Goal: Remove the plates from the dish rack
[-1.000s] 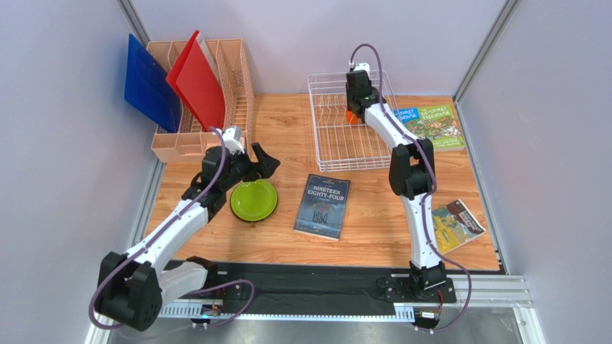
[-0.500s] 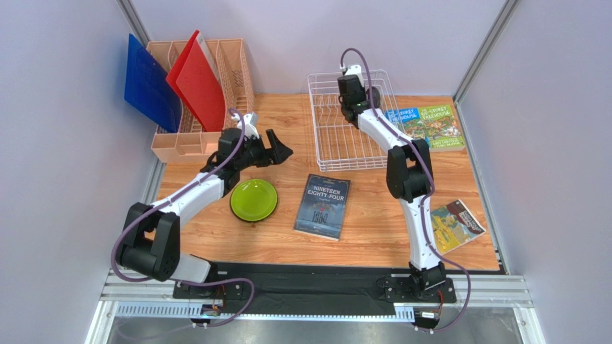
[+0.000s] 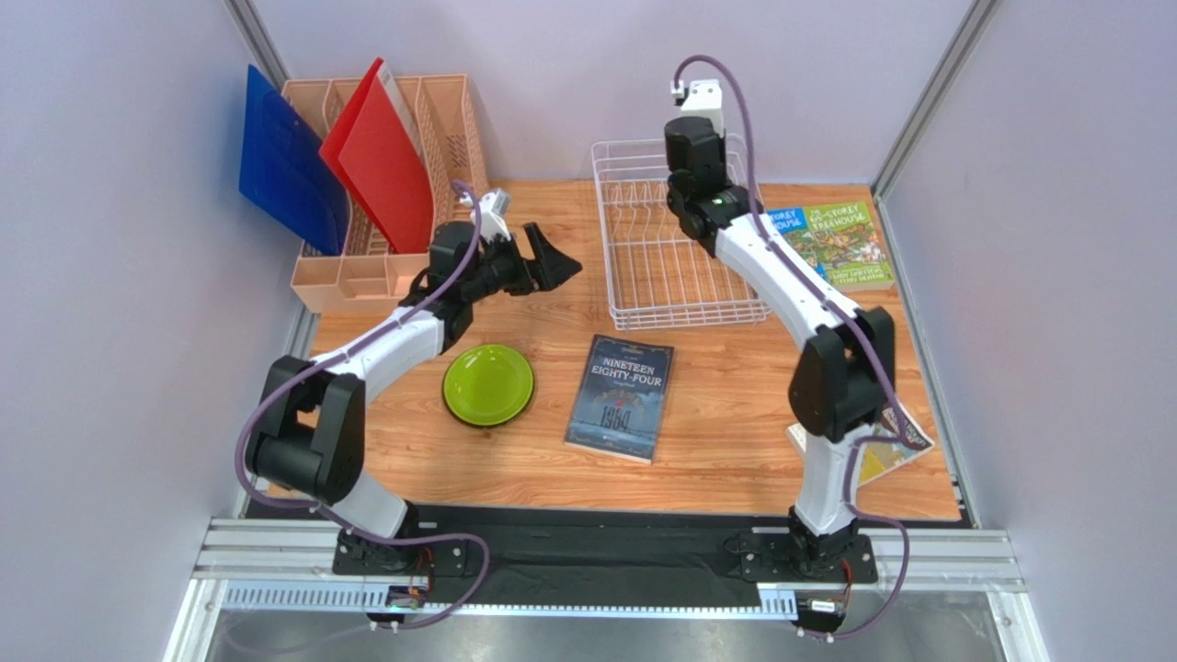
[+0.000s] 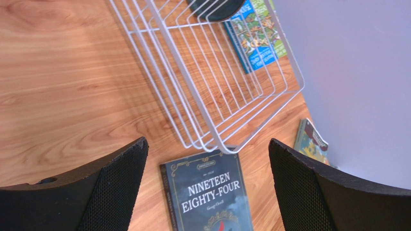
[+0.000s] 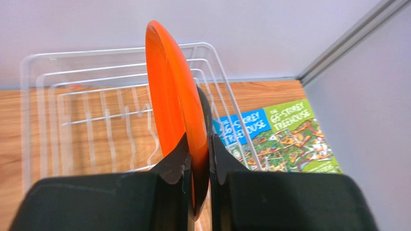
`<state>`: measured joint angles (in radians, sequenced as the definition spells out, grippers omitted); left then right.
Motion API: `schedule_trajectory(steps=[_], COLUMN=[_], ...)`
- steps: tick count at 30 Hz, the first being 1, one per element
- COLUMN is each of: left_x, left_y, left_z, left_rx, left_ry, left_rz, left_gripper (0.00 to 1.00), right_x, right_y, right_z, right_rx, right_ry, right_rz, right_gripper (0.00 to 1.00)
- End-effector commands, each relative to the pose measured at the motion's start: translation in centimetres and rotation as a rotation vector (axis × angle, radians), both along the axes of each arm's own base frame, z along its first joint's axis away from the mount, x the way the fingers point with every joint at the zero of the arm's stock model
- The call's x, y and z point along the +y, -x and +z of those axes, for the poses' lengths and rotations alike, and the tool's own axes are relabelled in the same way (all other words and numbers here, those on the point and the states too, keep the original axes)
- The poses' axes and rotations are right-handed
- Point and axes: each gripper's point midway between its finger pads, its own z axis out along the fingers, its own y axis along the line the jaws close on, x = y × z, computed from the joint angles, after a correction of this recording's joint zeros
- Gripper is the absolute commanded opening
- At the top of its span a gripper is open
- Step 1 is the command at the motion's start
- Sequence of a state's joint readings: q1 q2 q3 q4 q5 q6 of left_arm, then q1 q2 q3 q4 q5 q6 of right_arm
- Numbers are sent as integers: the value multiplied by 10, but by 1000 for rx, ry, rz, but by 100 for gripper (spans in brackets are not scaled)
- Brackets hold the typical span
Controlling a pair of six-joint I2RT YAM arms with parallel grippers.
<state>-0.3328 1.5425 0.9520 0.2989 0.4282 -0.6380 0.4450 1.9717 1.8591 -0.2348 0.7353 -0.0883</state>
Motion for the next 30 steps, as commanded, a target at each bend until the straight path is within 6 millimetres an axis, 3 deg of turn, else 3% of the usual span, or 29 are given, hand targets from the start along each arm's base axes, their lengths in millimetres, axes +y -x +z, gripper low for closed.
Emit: schedule_trajectory(steps=[1, 2, 4, 5, 6, 7, 8, 9, 11, 12, 13, 15, 16, 18, 23, 26, 29, 30], left_x=[-26, -29, -35, -37, -38, -39, -40, -41, -43, -45, -47, -50, -52, -54, -55, -55, -52, -50], left_y=[-6, -6, -5, -6, -5, -4, -2, -1, 2, 3, 5, 6, 8, 8, 10, 11, 12, 13], left_z=[46, 43, 48, 44, 44, 46, 45, 45, 43, 42, 43, 38, 37, 32, 24, 20, 19, 16], left_rx=[-96, -81, -85, -75, -73, -78, -76, -79, -75, -74, -82, -71, -68, -60, -51, -42, -43, -39], left_ry=[146, 158, 195, 204, 213, 231, 239, 248, 268, 273, 284, 291, 300, 305, 307, 305, 302, 298], left_rz=[-119, -133, -165, -173, -178, -181, -186, -191, -197, -201, -204, -204, -204, -201, -185, -178, -153, -146], left_gripper=[99, 98, 98, 98, 97, 97, 97, 97, 97, 97, 97, 97, 97, 97, 95, 77, 46, 31], right_x=[21, 41, 52, 73, 77, 79, 91, 94, 104, 108, 110, 116, 117, 121, 124, 129, 133, 135], right_y=[44, 54, 80, 94, 103, 115, 127, 134, 151, 155, 161, 171, 176, 183, 194, 197, 199, 198], right_z=[29, 24, 17, 15, -2, 10, 11, 0, 6, 10, -2, 7, -4, 8, 1, -1, -7, -7], right_rx=[-6, 29, 74, 118, 159, 145, 164, 175, 187, 170, 197, 178, 210, 169, 179, 188, 213, 218], right_ry=[-273, -336, -475, -547, -595, -663, -730, -763, -842, -866, -887, -937, -952, -980, -1024, -1063, -1089, -1094], right_rz=[153, 268, 351, 475, 505, 545, 608, 627, 700, 735, 742, 801, 796, 854, 885, 904, 922, 929], right_gripper=[1, 2, 2, 2, 2, 2, 2, 2, 2, 2, 2, 2, 2, 2, 3, 3, 3, 2])
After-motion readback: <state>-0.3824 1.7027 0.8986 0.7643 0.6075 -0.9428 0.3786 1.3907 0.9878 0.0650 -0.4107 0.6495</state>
